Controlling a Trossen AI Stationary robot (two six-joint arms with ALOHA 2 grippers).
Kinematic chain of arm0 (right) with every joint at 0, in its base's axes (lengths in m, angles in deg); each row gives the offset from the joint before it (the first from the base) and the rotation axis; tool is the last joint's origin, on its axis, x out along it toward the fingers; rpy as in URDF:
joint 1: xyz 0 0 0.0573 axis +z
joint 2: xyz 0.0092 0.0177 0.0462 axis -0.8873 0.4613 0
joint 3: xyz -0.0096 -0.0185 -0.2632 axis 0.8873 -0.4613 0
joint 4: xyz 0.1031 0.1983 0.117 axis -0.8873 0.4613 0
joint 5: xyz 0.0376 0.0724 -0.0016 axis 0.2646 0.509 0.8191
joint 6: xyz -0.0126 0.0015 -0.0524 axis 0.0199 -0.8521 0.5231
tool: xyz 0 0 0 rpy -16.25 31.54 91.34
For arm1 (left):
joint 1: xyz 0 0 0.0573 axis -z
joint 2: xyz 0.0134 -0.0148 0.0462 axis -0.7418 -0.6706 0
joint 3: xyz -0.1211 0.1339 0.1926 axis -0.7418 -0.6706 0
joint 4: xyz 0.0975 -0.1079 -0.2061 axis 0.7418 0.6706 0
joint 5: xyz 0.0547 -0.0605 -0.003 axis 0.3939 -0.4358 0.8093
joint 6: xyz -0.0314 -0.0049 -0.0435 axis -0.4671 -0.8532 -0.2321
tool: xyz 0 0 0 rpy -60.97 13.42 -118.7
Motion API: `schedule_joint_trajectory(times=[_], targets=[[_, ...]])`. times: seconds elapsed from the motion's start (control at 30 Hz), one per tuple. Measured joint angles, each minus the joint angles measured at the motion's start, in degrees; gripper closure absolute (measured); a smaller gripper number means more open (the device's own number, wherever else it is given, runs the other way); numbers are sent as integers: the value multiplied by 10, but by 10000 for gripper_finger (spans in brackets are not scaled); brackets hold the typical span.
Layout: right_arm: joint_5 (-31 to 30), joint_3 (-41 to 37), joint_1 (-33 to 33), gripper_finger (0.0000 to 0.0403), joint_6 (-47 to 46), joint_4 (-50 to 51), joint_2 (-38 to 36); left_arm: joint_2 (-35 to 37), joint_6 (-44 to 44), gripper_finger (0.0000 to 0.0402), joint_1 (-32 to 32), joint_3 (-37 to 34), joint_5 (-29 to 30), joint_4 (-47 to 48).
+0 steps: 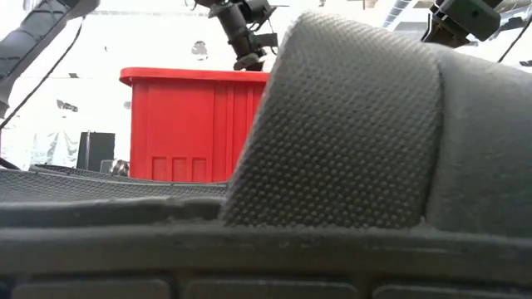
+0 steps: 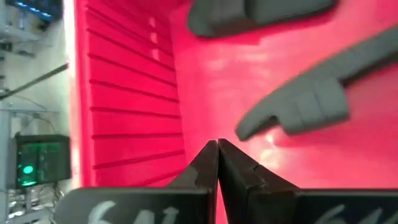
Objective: Pick and place slides into bin
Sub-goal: Put the black slide into the container
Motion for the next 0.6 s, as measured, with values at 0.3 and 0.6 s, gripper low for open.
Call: schedule_joint_trajectory(times=[0.3,0.6], targets=[[0,0,0,278,0,-1,0,-113,48,401,3,82,12,40],[0,0,0,278,0,-1,0,-117,17,401,8,95,-20,39]])
